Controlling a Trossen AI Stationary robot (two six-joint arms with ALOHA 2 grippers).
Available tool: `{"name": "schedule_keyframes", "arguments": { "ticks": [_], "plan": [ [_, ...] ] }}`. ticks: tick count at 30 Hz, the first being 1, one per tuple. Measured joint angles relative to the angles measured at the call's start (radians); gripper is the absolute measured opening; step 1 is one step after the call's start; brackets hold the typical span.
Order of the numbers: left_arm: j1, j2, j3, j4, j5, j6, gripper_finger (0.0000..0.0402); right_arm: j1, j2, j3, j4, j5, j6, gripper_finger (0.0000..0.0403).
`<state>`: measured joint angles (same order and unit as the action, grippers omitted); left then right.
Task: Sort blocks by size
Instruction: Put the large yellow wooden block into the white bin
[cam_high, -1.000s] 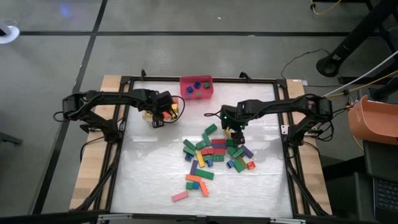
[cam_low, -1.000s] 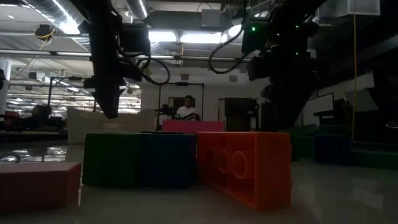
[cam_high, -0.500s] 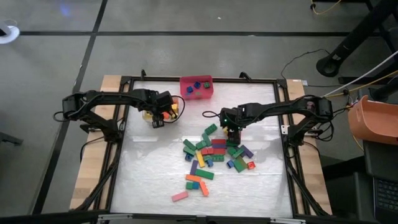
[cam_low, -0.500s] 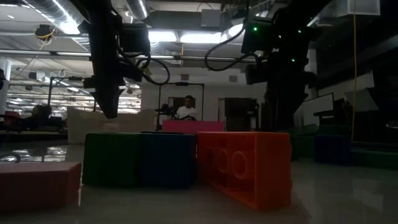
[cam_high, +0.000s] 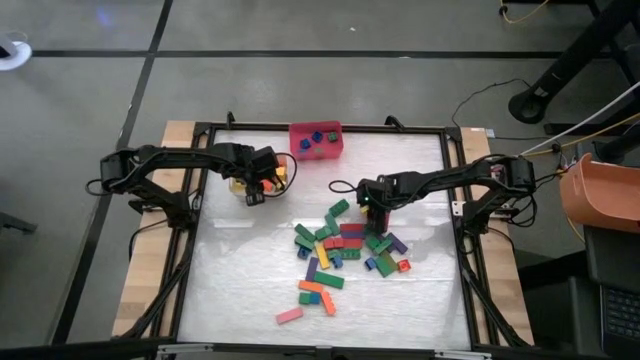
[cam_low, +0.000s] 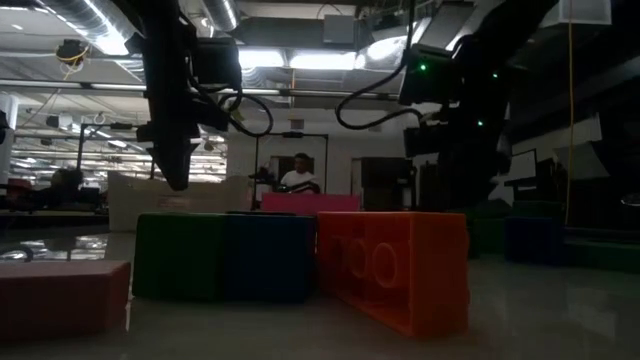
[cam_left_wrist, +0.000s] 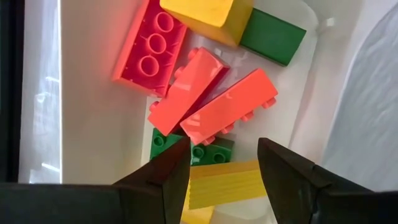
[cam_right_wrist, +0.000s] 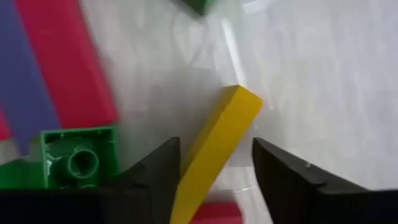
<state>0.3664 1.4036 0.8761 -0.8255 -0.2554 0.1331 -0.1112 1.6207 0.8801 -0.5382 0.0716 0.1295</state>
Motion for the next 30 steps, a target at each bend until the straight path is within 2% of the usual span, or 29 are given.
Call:
{"name": "schedule_keyframes", "arguments": {
  "ticks": [7, 11, 15, 21, 26, 30],
  "plan": [
    [0.000, 0.000, 0.000, 0.000, 0.000, -0.033, 0.0172, 0.000, 0.000, -0.030, 0.087, 0.024, -0.039, 0.0057],
    [0.000, -0.001, 0.000, 0.000, 0.000, -0.037, 0.0172, 0.000, 0.000, -0.030, 0.223, 0.012, -0.106, 0.0053],
    [0.000, -0.007, 0.000, -0.002, -0.001, -0.071, 0.0172, -0.001, 0.000, -0.030, 0.483, -0.011, -0.173, 0.0054],
    [-0.021, -0.030, 0.000, -0.001, -0.003, -0.074, 0.0172, -0.021, 0.000, -0.029, 0.853, -0.003, -0.287, 0.0082],
    [-0.050, -0.091, 0.001, -0.001, -0.003, -0.085, 0.0172, -0.066, 0.000, -0.029, 1.018, 0.027, -0.348, 0.0055],
    [-0.077, -0.165, 0.001, -0.001, -0.003, -0.127, 0.0172, -0.093, 0.000, -0.029, 1.113, 0.043, -0.374, 0.0055]
  ]
}}
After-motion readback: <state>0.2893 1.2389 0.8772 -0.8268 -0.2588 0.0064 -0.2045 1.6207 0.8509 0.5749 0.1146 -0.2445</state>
